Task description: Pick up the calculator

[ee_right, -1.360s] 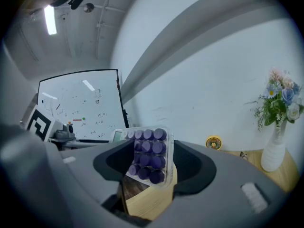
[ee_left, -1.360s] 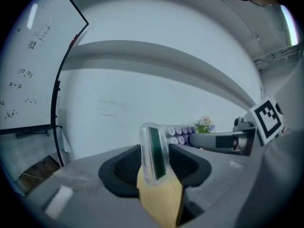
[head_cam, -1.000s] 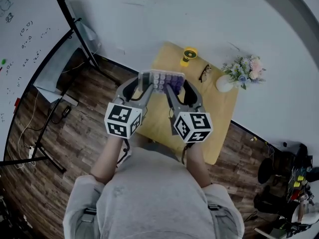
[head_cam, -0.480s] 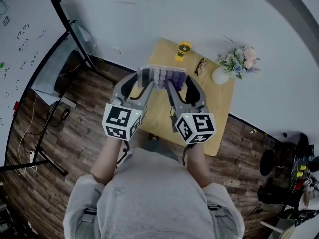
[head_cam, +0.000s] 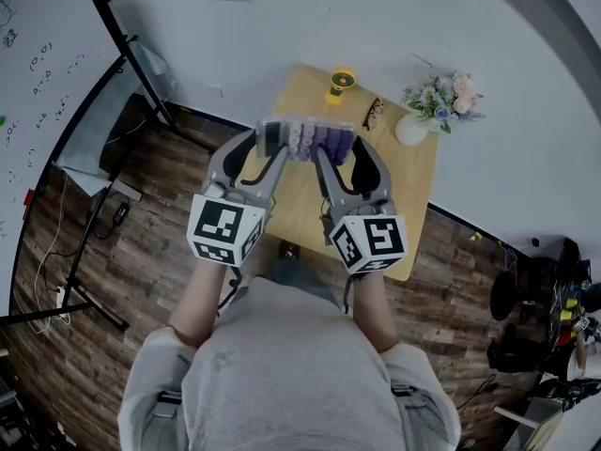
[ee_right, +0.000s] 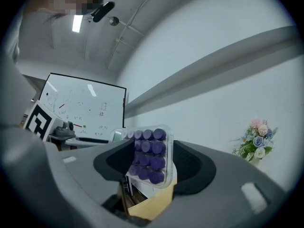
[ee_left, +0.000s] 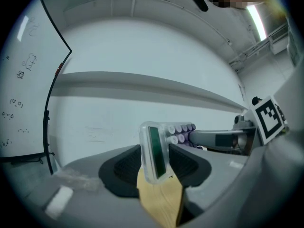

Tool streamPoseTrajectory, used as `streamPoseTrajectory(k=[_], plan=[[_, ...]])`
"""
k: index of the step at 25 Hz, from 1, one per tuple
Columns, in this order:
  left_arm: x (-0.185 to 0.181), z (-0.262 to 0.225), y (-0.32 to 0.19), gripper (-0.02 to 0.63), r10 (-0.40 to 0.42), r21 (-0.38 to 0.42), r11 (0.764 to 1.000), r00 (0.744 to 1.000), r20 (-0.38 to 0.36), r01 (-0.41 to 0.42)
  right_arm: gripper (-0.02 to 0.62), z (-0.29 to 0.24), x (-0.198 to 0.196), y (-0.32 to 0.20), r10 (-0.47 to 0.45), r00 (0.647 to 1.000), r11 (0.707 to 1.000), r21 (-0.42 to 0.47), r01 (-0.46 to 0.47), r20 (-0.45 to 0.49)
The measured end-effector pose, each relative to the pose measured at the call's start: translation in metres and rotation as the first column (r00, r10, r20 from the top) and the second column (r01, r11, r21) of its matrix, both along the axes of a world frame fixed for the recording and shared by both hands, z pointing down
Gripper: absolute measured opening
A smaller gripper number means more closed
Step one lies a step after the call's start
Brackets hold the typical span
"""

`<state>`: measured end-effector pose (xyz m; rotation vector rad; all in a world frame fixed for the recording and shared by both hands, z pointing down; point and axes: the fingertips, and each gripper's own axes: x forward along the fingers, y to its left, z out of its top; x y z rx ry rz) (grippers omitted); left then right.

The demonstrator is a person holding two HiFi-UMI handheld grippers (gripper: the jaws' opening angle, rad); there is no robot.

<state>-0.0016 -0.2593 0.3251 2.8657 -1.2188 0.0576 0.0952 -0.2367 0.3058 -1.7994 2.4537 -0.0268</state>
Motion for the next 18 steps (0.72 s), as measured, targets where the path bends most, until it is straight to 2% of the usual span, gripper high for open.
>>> streamPoseTrajectory(k=[9, 18], plan=[[-0.003, -0.008, 0.021, 0.183, 0.015, 0.05, 0.999, 1.0, 0.002, -0.015, 0.245, -0.005, -0.003, 0.022, 0.02, 1.0, 0.999, 0.037, -0.02, -0.011], [-0.001, -0.007, 0.037, 0.183, 0.031, 0.056, 0.998, 1.0, -0.001, -0.031, 0.245, -0.006, -0.002, 0.04, 0.038, 0.999, 0.997, 0.064, -0.037, -0.023]])
